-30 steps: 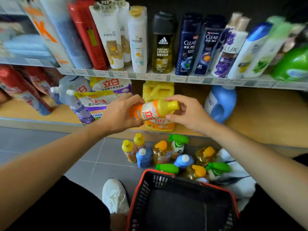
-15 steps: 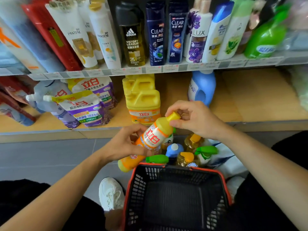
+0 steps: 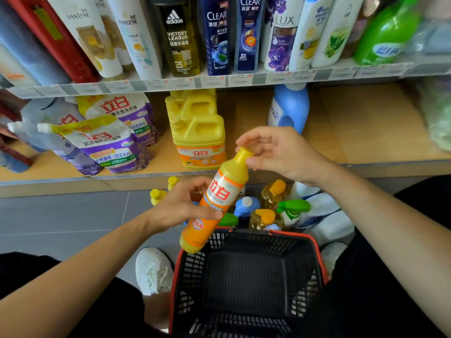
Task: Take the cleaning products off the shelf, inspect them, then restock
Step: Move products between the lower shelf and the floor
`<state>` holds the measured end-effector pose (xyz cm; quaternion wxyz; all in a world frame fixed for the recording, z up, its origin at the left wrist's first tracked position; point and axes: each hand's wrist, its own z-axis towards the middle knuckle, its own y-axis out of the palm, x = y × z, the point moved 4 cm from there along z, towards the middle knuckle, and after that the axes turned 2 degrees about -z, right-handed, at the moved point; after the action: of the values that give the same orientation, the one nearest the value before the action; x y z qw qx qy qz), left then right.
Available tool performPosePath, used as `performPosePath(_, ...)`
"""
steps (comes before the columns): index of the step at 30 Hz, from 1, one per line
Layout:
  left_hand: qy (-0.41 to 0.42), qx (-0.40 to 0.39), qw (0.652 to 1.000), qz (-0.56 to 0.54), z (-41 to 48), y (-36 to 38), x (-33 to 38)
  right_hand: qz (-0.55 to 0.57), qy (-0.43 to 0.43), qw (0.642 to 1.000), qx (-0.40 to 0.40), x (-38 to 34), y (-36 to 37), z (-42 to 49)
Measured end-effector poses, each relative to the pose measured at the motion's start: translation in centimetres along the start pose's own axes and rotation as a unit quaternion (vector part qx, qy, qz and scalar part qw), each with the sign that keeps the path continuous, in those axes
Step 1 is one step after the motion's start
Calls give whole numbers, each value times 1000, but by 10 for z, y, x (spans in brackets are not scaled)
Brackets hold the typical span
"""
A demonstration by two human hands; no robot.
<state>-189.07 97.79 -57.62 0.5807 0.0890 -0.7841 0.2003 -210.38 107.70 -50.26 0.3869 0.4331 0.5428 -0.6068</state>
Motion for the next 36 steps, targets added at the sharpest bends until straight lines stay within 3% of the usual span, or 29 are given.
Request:
performPosePath(5, 34, 168, 961, 215, -7, -3, 7, -72, -7, 996, 43, 0, 0, 3)
performPosePath(9, 50, 227, 917, 323, -13, -3, 11, -104, 11, 990, 96, 5, 3, 4)
performPosePath(13, 79, 248, 904, 339, -15, -2, 17, -67, 46, 986, 143, 10, 4, 5)
performPosePath(17, 86, 256, 901, 340, -16, -2, 19, -12, 39, 991, 127, 8, 6, 7)
performPosePath(22, 96, 267, 892, 351, -19, 0, 23, -61, 21, 991, 116, 8, 10, 6)
performPosePath(28, 70, 244, 925, 283, -16, -2, 19, -57, 22, 991, 122, 9, 8, 7)
performPosePath(32, 48, 197, 971, 125, -9, -2, 15, 5, 28, 991, 129, 12, 8, 8)
performPosePath(36, 13, 130, 989, -64, -5, 1, 15, 42, 28, 992, 114, 15, 12, 9)
